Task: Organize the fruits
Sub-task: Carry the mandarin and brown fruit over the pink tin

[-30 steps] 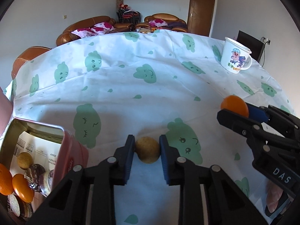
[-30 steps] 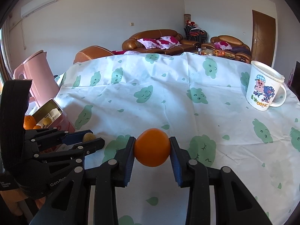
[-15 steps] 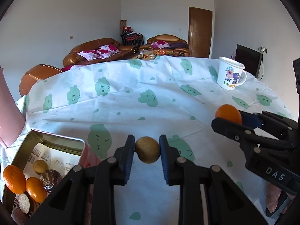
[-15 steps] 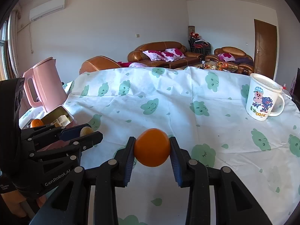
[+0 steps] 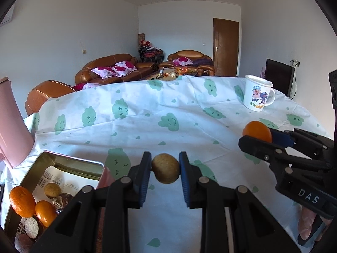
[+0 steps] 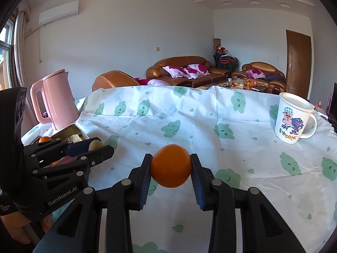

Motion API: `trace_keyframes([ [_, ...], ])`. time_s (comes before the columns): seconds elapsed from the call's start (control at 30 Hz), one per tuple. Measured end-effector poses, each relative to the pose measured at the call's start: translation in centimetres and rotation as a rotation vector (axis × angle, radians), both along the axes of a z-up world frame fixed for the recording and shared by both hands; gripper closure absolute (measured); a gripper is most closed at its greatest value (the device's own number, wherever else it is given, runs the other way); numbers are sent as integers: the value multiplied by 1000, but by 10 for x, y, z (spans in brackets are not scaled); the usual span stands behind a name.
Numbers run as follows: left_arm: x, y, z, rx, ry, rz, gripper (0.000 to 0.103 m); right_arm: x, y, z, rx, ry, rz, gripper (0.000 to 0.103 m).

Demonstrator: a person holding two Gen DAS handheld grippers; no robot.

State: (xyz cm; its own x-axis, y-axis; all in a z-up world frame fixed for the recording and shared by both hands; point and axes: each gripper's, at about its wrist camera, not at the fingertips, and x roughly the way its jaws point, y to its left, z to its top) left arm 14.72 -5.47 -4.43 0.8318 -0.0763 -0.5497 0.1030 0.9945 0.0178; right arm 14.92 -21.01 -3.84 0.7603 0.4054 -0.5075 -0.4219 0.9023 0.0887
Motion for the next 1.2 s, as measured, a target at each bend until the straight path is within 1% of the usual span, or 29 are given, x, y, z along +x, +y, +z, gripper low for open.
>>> trace_keyframes([
  [0.53, -14, 2, 9, -3, -86, 14, 75, -16, -3, 8, 13, -98, 1, 65],
  [1.03, -26, 6, 14, -18, -148, 30, 75, -25, -4, 12, 19, -153, 0, 65],
  [1.2, -35, 7, 17, -19, -198, 43, 75, -32, -5, 14, 27, -189, 2, 65],
])
